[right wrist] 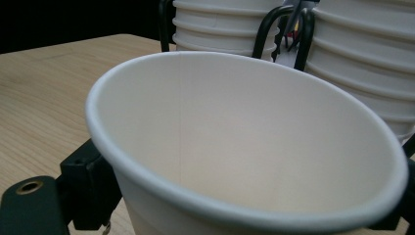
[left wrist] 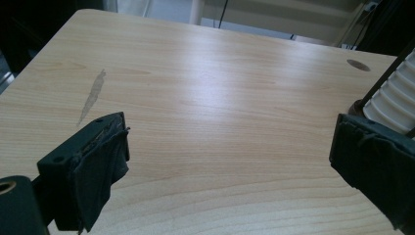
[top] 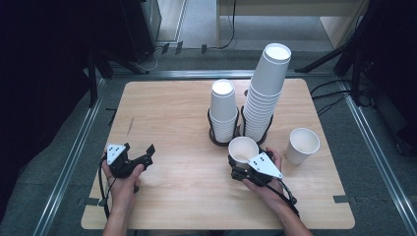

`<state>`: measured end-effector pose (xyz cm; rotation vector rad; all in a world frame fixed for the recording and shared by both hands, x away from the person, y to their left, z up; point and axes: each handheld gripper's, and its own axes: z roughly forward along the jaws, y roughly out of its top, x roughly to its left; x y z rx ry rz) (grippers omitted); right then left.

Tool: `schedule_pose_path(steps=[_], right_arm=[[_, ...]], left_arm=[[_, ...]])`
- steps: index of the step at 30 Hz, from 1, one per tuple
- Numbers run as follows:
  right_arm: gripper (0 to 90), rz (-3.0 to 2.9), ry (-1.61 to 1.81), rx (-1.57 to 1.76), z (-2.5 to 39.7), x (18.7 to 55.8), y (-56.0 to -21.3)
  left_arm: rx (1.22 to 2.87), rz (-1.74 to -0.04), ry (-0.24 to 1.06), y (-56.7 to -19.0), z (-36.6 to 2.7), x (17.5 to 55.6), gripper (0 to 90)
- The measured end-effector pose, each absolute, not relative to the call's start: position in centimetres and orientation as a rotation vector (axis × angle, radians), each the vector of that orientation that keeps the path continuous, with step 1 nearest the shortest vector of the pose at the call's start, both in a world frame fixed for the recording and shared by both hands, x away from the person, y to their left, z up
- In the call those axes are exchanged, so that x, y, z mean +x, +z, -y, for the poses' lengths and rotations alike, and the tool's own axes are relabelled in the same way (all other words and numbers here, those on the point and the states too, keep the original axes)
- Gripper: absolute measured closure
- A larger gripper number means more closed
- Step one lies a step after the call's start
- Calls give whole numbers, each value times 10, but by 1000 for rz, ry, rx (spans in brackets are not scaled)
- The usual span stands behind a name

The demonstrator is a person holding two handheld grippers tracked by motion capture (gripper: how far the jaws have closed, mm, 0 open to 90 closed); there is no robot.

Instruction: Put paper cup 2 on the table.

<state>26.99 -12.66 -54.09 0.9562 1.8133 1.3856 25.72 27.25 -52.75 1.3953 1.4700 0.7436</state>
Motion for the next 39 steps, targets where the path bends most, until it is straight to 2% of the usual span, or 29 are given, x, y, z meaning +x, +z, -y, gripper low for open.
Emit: schedule_pose_path(steps=[5, 8, 39], right_arm=[[89, -1826, 1392, 975, 129, 270, -539], [0, -1851, 1394, 982, 130, 271, -537], [0, -1826, 1467, 977, 157, 245, -509]], left_arm=[[1389, -1482, 742, -530, -276, 257, 15], [1391, -1491, 740, -534, -276, 258, 15], [1434, -1495, 748, -549, -284, 239, 15]])
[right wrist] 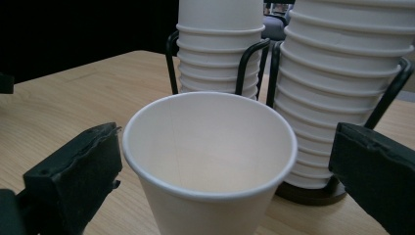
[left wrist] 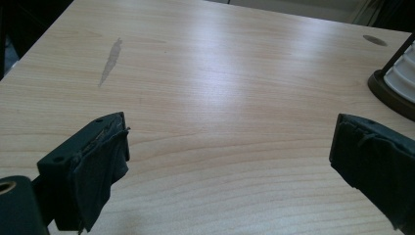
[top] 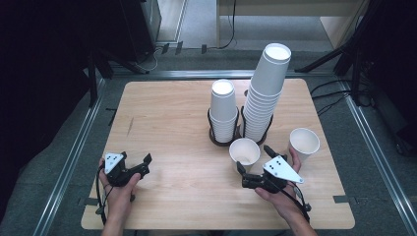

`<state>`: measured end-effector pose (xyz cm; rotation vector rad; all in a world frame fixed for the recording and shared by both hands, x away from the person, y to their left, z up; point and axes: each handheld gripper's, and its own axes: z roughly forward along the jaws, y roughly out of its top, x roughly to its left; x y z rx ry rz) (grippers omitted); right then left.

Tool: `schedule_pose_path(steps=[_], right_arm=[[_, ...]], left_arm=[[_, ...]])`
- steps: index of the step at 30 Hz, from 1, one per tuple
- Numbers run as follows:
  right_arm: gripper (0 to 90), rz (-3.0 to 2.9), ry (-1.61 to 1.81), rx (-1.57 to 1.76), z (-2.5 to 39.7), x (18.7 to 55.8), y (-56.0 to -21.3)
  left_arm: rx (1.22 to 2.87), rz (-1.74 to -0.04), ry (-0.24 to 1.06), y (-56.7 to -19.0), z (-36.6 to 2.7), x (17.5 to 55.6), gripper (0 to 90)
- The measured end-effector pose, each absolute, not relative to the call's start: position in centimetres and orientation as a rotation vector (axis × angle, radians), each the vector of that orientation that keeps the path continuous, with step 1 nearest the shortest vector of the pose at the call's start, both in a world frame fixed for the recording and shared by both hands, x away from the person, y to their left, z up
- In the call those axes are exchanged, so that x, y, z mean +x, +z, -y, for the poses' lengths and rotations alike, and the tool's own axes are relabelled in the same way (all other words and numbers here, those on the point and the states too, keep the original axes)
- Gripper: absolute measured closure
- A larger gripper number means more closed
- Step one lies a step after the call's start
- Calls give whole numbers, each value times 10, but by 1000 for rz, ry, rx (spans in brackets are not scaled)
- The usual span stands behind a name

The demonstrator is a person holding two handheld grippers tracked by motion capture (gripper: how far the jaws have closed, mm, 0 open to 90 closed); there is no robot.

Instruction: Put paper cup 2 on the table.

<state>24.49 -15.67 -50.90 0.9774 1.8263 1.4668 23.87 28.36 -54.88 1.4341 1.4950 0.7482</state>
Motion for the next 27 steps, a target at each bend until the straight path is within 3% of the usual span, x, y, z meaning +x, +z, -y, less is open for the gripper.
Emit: schedule_pose_path(steps=[27], right_arm=[[0, -1674, 1376, 1139, 247, 225, -511]], left_arm=[[1439, -1473, 787, -551, -296, 208, 15]])
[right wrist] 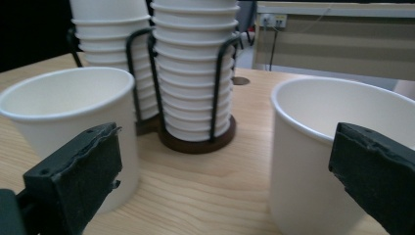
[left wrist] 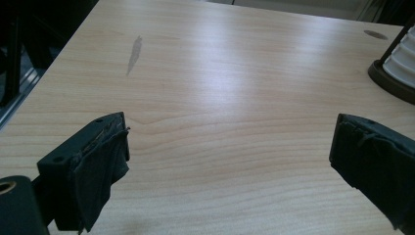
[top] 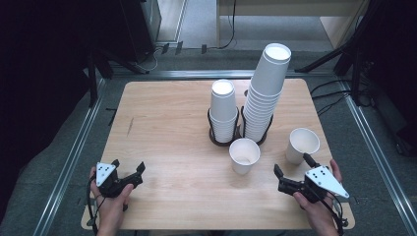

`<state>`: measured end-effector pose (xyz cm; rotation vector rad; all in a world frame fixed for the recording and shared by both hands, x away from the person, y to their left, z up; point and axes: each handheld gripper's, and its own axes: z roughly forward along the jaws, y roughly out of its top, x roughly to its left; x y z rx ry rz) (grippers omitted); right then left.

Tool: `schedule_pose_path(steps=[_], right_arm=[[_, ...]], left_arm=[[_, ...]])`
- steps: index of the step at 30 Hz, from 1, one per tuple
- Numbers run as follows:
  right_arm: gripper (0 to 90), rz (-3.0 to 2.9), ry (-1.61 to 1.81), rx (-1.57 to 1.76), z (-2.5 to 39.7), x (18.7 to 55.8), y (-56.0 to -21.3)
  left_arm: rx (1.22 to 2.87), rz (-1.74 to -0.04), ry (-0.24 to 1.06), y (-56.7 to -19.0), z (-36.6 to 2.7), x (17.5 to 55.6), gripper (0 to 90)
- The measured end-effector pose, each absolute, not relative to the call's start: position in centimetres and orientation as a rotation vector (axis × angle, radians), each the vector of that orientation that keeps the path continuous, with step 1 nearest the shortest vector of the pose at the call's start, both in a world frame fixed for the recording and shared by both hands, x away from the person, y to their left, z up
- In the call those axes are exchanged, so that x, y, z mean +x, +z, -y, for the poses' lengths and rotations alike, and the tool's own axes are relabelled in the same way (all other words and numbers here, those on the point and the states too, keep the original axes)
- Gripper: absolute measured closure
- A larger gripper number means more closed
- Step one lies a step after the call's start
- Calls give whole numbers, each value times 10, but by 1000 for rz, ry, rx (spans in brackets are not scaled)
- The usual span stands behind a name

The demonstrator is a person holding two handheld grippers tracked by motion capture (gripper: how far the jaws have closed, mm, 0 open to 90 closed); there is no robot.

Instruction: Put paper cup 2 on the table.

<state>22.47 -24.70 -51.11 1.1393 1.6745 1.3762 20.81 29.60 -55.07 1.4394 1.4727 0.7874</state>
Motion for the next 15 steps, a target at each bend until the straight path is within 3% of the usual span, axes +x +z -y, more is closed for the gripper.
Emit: schedule_pose_path(steps=[15], right_arm=[[0, -1619, 1224, 1266, 302, 217, -531]], left_arm=[[1458, -1470, 778, -551, -303, 193, 15]])
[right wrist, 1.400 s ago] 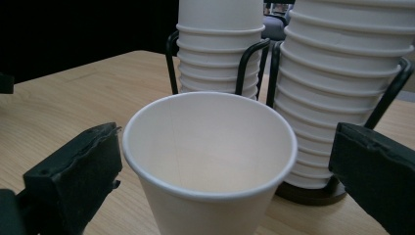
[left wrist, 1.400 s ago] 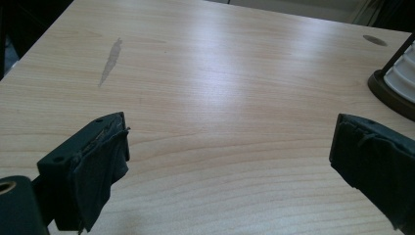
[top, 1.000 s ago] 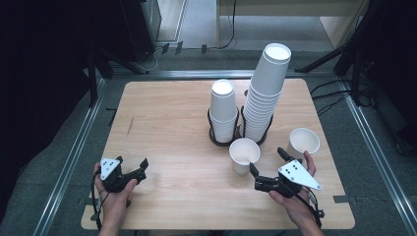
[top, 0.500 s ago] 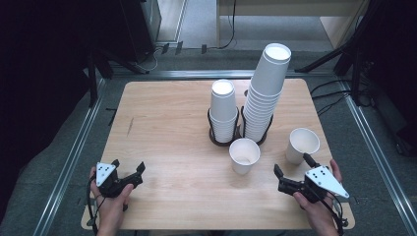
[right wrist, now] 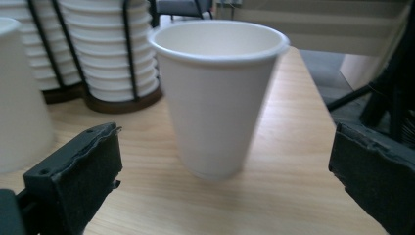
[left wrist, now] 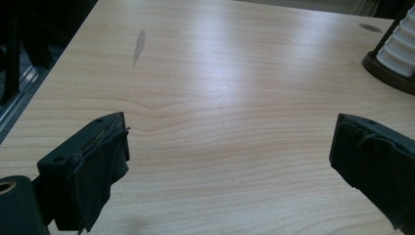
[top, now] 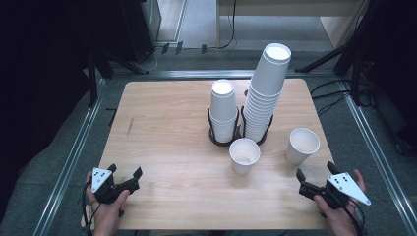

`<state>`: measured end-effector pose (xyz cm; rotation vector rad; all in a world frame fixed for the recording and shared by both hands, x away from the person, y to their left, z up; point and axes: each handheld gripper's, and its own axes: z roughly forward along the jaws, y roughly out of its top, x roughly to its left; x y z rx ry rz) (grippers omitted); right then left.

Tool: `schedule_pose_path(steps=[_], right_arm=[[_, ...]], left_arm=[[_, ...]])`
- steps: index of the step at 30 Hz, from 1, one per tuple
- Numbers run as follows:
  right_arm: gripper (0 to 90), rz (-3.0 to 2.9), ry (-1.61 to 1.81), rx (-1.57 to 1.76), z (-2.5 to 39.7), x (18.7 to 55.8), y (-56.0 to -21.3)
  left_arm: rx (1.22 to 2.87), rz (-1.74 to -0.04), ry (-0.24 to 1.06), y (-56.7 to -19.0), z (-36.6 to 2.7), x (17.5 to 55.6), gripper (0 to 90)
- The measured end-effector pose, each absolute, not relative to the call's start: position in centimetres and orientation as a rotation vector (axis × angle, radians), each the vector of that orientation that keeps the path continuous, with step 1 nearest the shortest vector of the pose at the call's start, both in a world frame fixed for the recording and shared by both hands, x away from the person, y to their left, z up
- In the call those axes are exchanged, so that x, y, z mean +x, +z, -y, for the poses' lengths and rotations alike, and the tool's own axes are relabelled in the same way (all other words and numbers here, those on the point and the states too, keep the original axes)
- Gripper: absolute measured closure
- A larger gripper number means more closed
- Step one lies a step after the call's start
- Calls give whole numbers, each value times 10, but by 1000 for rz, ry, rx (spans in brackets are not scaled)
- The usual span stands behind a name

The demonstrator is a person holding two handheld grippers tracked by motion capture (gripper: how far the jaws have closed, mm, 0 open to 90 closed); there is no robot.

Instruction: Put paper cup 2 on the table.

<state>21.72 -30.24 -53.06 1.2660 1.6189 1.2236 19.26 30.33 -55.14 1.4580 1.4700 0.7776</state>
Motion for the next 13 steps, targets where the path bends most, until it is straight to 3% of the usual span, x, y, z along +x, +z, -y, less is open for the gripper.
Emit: schedule_pose_path(steps=[7, 13], right_arm=[[0, -1586, 1138, 1357, 324, 214, -539], [0, -1618, 1131, 1346, 316, 218, -539]], left_arm=[[1453, -1473, 762, -552, -306, 188, 15], [1472, -1467, 762, -552, -303, 191, 15]])
